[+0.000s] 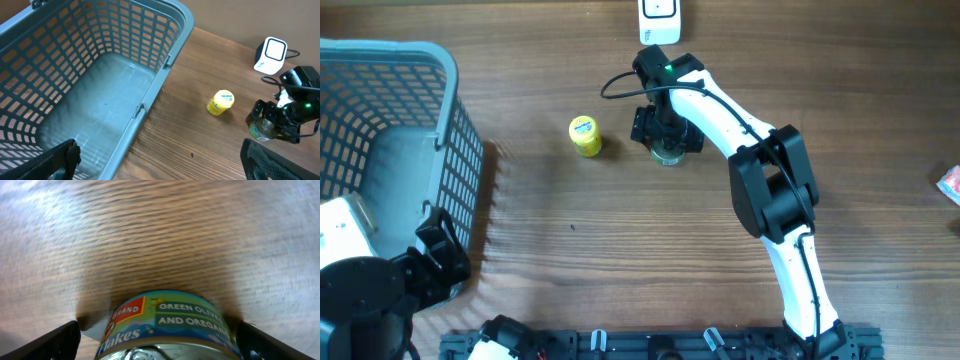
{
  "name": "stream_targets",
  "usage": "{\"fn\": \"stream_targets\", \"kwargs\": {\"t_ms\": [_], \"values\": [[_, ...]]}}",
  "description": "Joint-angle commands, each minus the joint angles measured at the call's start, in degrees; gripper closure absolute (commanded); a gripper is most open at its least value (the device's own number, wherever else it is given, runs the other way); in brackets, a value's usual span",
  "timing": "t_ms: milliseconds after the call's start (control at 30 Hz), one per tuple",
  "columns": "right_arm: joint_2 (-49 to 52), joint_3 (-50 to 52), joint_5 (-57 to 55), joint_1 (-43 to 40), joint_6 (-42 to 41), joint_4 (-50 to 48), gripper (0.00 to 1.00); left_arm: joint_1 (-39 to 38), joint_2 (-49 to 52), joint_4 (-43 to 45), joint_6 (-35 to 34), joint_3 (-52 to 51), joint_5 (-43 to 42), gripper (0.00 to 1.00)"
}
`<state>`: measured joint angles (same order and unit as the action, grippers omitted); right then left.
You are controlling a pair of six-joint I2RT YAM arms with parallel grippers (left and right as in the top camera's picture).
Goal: Scan the item barcode
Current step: 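Lower the right gripper and close it on the tin can, then lift the tin can with the right gripper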
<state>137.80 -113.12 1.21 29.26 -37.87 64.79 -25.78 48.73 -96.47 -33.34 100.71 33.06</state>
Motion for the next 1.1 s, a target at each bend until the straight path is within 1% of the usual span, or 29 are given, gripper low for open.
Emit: {"fn": "stream_targets", "kwargs": {"t_ms": [0,133,233,300,367,400,467,500,800,1067], "values": [[2.6,1.1,-0.3,-0.2,14.6,0.0,0.0,-0.2,-0.3,0.0,-0.2,0.0,-0.7,0.0],[2.6,1.1,-0.3,-0.2,19.6,0.3,0.0,-0.2,-0.3,0.0,-0.1,0.0,-1.2,0.0],[2.6,1.1,-0.3,-0.2,21.5,1.1,0.01,-0.2,-0.3,0.0,-0.1,0.0,-1.5,0.0],[2.6,1.1,-0.3,-0.2,21.5,2.1,0.04,-0.2,-0.3,0.0,-0.1,0.0,-1.5,0.0],[2.6,1.1,-0.3,-0.2,21.4,3.5,0.1,-0.2,-0.3,0.0,-0.1,0.0,-1.5,0.0],[2.6,1.1,-0.3,-0.2,21.4,4.2,0.2,-0.2,-0.3,0.0,-0.1,0.0,-1.5,0.0],[2.6,1.1,-0.3,-0.2,21.4,5.4,0.26,-0.2,-0.3,0.0,-0.1,0.0,-1.6,0.0],[2.6,1.1,-0.3,-0.2,21.4,5.7,0.27,-0.2,-0.3,0.0,-0.2,0.0,-1.6,0.0],[2.6,1.1,-0.2,-0.2,21.3,6.0,0.28,-0.2,-0.3,0.0,-0.2,0.0,-2.0,0.0],[2.6,1.0,4.1,-0.3,21.2,7.8,0.27,-0.2,-0.3,0.0,-0.2,0.0,-2.2,0.0]]}}
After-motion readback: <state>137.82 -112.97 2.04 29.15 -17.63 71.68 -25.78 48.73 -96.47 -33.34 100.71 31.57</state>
